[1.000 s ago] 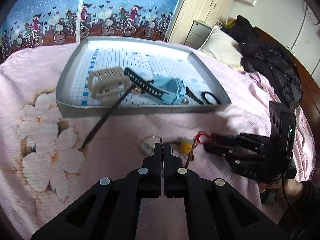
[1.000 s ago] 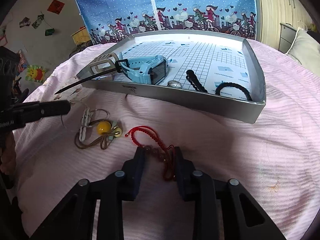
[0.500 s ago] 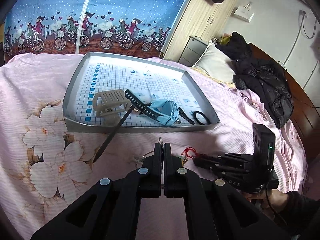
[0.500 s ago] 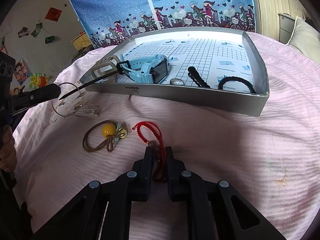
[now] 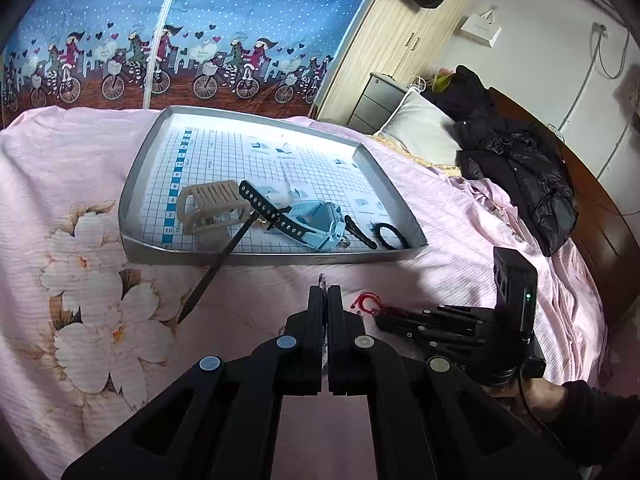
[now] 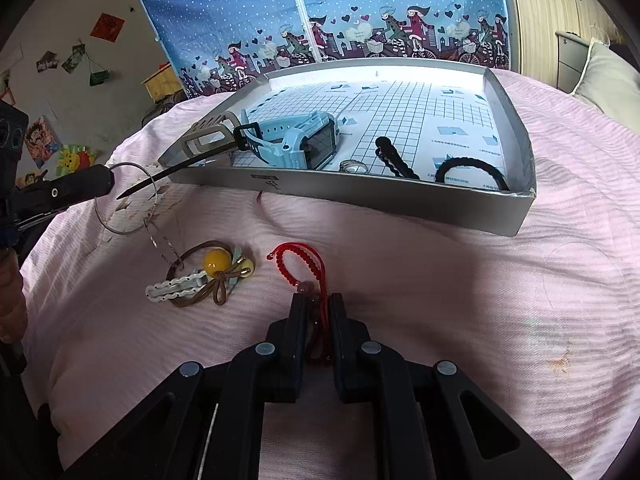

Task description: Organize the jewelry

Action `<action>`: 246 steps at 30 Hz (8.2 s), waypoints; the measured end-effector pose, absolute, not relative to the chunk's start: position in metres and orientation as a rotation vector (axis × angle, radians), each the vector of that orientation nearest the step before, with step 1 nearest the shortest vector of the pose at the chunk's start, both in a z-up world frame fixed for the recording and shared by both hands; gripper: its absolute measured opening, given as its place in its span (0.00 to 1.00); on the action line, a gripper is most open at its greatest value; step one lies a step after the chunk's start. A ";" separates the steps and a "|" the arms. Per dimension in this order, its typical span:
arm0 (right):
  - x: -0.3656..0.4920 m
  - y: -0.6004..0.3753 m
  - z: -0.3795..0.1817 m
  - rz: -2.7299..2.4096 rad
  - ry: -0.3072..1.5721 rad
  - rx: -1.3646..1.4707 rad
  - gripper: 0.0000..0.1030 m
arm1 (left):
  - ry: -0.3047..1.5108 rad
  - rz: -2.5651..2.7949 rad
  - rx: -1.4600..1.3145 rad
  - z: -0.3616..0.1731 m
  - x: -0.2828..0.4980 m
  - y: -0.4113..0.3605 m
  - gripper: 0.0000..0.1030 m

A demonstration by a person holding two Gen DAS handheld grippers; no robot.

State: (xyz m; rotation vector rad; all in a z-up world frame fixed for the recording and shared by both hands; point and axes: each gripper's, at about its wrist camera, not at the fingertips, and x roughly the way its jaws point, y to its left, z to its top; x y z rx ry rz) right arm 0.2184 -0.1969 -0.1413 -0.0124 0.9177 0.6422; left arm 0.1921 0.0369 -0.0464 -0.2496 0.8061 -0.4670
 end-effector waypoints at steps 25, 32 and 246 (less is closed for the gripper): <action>0.248 -0.238 -0.080 0.559 0.671 0.090 0.08 | 0.610 -0.466 -0.265 -0.001 0.238 -0.001 0.00; 0.278 -0.252 -0.093 0.527 0.702 0.110 0.08 | 0.670 -0.425 -0.255 -0.018 0.296 -0.039 0.00; 0.213 -0.152 -0.136 0.662 0.764 0.018 0.29 | 0.925 -0.263 -0.106 -0.102 0.167 0.017 0.00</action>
